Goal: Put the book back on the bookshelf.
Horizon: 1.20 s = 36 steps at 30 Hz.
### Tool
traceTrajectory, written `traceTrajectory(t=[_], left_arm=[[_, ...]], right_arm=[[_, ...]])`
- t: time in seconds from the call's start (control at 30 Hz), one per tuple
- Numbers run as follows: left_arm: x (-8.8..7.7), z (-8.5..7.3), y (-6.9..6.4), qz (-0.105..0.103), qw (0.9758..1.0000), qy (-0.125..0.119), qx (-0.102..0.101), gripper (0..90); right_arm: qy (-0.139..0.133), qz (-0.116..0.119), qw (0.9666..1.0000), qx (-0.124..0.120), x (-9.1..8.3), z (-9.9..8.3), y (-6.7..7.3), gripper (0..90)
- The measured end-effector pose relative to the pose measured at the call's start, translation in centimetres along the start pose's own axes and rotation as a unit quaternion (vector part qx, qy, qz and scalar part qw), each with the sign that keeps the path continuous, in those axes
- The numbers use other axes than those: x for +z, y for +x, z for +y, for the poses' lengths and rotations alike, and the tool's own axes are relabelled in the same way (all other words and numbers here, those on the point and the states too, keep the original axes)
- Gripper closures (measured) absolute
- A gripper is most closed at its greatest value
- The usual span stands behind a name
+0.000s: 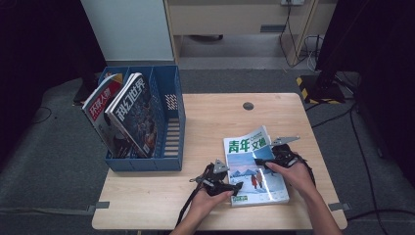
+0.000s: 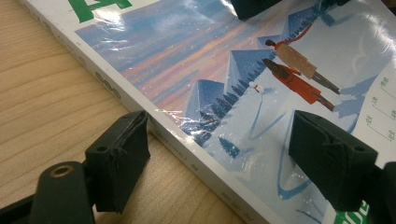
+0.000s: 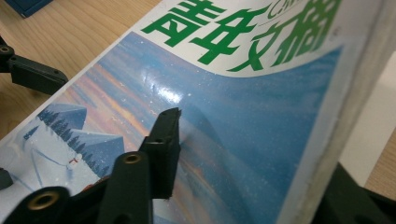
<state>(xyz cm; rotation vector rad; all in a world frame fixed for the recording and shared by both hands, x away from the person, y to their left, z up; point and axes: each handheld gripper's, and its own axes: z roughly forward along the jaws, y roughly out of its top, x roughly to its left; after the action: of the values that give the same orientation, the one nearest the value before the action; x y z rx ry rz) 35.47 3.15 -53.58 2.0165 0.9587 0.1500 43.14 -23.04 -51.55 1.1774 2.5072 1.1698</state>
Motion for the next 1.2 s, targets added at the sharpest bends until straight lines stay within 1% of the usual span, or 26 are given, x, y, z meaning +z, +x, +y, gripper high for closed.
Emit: traceTrajectory(t=[0.07, 0.13, 0.2, 0.27, 0.3, 0.4, 0.43, 0.47, 0.5, 0.53, 0.57, 0.6, 0.7, 0.77, 0.87, 1.0, 1.13, 1.2], left_arm=[[0.0, 0.0, 0.0, 0.0, 1.0, 0.0, 0.0, 19.1], [0.0, 0.0, 0.1, -0.001, 1.0, -0.001, -0.001, 19.3], [0.0, 0.0, 0.2, -0.001, 1.0, -0.002, -0.002, 19.4], [0.0, 0.1, 0.5, 0.0, 0.9999, -0.006, -0.012, 19.4], [-0.1, 0.1, 0.6, 0.002, 0.9998, -0.007, -0.017, 19.5], [-0.2, 0.3, 1.4, 0.015, 0.9996, -0.01, -0.022, 19.6], [-0.2, 0.3, 1.7, 0.016, 0.9995, -0.011, -0.026, 19.6], [-0.2, 0.4, 2.0, 0.014, 0.9992, -0.015, -0.034, 19.8], [-0.1, 0.5, 2.2, 0.014, 0.9991, -0.015, -0.036, 19.7], [0.0, 0.6, 2.3, 0.016, 0.9993, -0.014, -0.031, 19.7], [0.0, 0.6, 2.3, 0.016, 0.9993, -0.014, -0.031, 19.7], [0.1, 1.0, 2.5, 0.021, 0.9997, -0.003, -0.014, 19.1], [0.3, 1.3, 2.7, 0.019, 0.9997, 0.005, -0.012, 17.8], [0.4, 1.5, 2.9, 0.019, 0.9997, 0.005, -0.016, 17.5], [0.6, 1.7, 3.1, 0.015, 0.9998, 0.007, -0.014, 16.8], [0.8, 1.9, 3.4, 0.001, 0.9997, 0.005, -0.025, 15.1], [1.1, 2.2, 3.6, -0.022, 0.9988, -0.005, -0.044, 14.0], [1.3, 2.3, 3.7, -0.038, 0.9983, -0.005, -0.043, 14.0]], right_arm=[[-0.005, -0.003, 1.0, -0.001, -0.1, 0.1, 0.2, 61.6], [-0.01, -0.011, 0.9999, -0.004, -0.3, 0.2, 0.5, 66.4], [-0.014, -0.016, 0.9998, -0.007, -0.4, 0.3, 0.6, 69.7], [-0.017, -0.021, 0.9995, -0.016, -0.5, 0.4, 0.8, 72.9], [-0.021, -0.021, 0.9994, -0.016, -0.5, 0.4, 0.9, 74.8], [-0.033, -0.021, 0.9991, -0.015, -0.8, 0.4, 1.2, 79.2], [-0.035, -0.022, 0.9989, -0.022, -0.9, 0.4, 1.2, 80.1], [-0.037, -0.024, 0.9987, -0.024, -0.9, 0.5, 1.3, 80.9], [-0.039, -0.024, 0.9987, -0.024, -1.0, 0.5, 1.5, 81.5], [-0.043, -0.026, 0.9983, -0.03, -1.1, 0.5, 1.6, 82.1], [-0.045, -0.027, 0.9982, -0.03, -1.2, 0.6, 1.8, 82.5], [-0.049, -0.03, 0.9976, -0.038, -1.3, 0.6, 2.0, 83.3], [-0.058, -0.032, 0.9965, -0.05, -1.6, 0.8, 2.4, 84.9], [-0.062, -0.035, 0.9957, -0.059, -1.8, 0.9, 2.7, 85.2], [-0.069, -0.04, 0.9942, -0.073, -2.0, 1.0, 3.1, 85.5], [-0.081, -0.042, 0.9923, -0.084, -2.6, 1.2, 3.5, 85.6], [-0.099, -0.034, 0.9906, -0.088, -3.5, 1.2, 3.6, 85.6], [-0.11, -0.028, 0.9895, -0.089, -3.8, 1.2, 3.4, 85.6]])
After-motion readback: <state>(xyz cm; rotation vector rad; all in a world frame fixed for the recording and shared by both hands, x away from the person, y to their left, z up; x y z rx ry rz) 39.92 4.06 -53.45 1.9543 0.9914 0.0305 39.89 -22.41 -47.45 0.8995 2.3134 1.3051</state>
